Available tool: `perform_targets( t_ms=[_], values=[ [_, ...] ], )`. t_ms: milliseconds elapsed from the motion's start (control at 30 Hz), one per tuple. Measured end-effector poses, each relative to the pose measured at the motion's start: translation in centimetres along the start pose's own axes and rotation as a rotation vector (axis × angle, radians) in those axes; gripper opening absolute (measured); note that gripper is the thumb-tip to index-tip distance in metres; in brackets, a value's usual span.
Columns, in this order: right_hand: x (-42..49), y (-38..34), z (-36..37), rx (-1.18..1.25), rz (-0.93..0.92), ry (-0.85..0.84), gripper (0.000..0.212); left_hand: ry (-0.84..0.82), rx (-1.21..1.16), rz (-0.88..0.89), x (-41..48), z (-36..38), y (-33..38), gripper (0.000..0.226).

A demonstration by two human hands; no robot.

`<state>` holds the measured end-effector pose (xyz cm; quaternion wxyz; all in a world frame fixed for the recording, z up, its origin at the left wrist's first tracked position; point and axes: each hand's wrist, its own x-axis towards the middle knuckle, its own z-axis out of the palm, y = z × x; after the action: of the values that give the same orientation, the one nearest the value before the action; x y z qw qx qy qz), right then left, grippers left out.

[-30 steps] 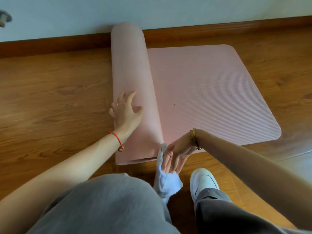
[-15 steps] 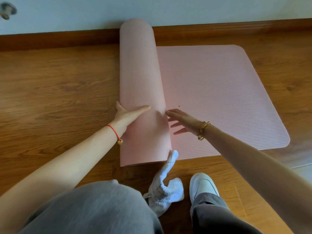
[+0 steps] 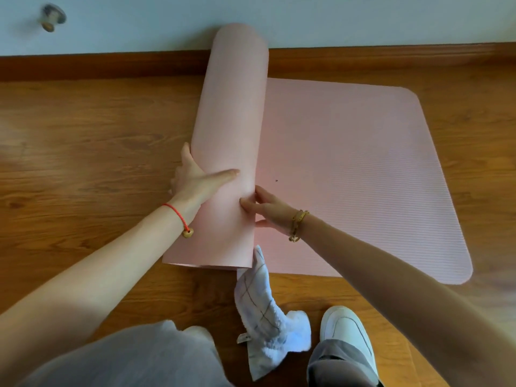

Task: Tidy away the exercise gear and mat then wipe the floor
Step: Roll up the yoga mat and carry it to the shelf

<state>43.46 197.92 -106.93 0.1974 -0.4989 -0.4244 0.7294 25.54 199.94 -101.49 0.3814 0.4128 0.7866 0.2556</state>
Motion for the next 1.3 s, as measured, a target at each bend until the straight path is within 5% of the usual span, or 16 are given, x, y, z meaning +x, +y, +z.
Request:
perform_targets(
  t_ms=[367, 467, 600, 700, 800, 933, 967, 1100, 1300],
  values=[
    [-3.3, 2.2, -5.9, 0.104, 0.327, -0.14, 0.037, 0.04, 0.229, 0.178, -3.5, 4.1, 2.7, 0.088],
    [-4.3, 3.1, -6.6, 0.173, 0.5, -0.298, 0.06, 0.024, 0.213, 0.196, -3.3, 4.4, 3.1, 0.091],
    [-4.3, 4.2, -6.7, 0.224, 0.69, -0.61, 0.115, -0.006, 0.083, 0.112, -2.2, 3.6, 3.5, 0.098],
    [-4.6, 4.1, -6.9, 0.151, 0.765, -0.706, 0.13, 0.007, -0.04, -0.011, -1.1, 2.7, 3.5, 0.076],
    [-4.7, 4.1, -7.2, 0.067, 0.704, -0.543, 0.122, -0.059, -0.157, -0.062, -0.1, 2.2, 3.1, 0.035],
    [-4.1, 2.7, -7.0, 0.049, 0.312, 0.069, 0.088, -0.297, -0.129, -0.166, 0.4, 1.4, 1.9, 0.103],
    [-3.9, 1.9, -6.9, 0.094, 0.203, 0.142, 0.08, -0.37, -0.152, -0.201, 0.3, 1.5, 1.6, 0.102],
    [-3.7, -0.1, -5.5, 0.074, 0.032, 0.191, 0.071, -0.488, -0.272, -0.219, 0.2, 2.6, 1.2, 0.053],
    [-2.5, 0.1, -4.1, 0.125, -0.003, 0.095, 0.054, -0.421, -0.311, -0.226, 0.4, 0.8, 0.2, 0.089]
  ],
)
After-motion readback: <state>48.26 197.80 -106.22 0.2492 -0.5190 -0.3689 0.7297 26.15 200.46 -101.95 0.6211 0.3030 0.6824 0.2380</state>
